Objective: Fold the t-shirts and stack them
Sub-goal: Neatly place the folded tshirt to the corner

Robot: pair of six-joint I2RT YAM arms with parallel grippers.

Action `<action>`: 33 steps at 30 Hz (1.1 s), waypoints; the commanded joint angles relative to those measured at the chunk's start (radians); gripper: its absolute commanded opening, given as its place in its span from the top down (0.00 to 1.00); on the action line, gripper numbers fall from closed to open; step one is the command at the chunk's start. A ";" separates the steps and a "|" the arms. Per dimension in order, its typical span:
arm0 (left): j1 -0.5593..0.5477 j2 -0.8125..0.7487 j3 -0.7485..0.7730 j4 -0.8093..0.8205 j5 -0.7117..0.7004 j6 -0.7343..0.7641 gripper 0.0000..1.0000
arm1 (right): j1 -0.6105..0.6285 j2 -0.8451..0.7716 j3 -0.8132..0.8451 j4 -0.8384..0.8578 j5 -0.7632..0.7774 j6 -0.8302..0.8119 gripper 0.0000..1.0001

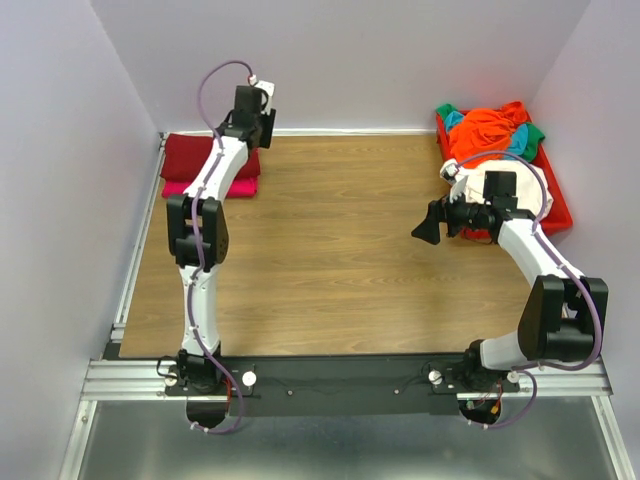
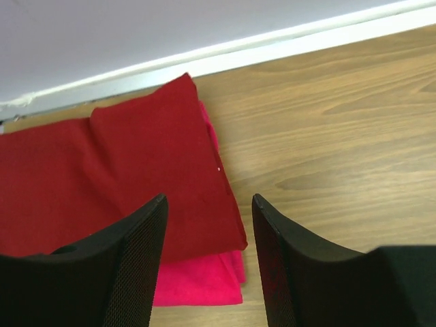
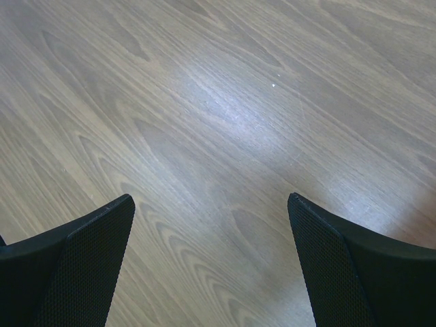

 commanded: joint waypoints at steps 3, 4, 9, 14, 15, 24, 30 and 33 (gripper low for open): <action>-0.045 0.070 0.012 -0.013 -0.261 0.018 0.39 | -0.007 0.004 0.015 -0.022 -0.022 -0.012 0.00; -0.051 0.078 0.001 -0.004 -0.295 0.017 0.39 | -0.007 0.004 0.015 -0.024 -0.020 -0.012 0.00; -0.088 0.124 -0.009 0.007 -0.373 0.029 0.39 | -0.007 0.004 0.015 -0.024 -0.017 -0.014 0.00; -0.100 0.158 -0.020 0.018 -0.400 0.034 0.39 | -0.007 0.004 0.016 -0.025 -0.017 -0.014 0.00; -0.101 0.165 -0.020 0.018 -0.398 0.034 0.39 | -0.007 0.004 0.016 -0.025 -0.019 -0.014 0.00; -0.121 0.214 -0.049 0.036 -0.492 0.034 0.42 | -0.007 0.003 0.018 -0.027 -0.020 -0.016 0.00; -0.121 0.219 -0.045 0.035 -0.505 0.030 0.73 | -0.007 0.001 0.018 -0.029 -0.017 -0.017 0.00; -0.121 0.190 -0.039 0.035 -0.505 0.029 0.85 | -0.007 0.003 0.018 -0.029 -0.017 -0.016 0.00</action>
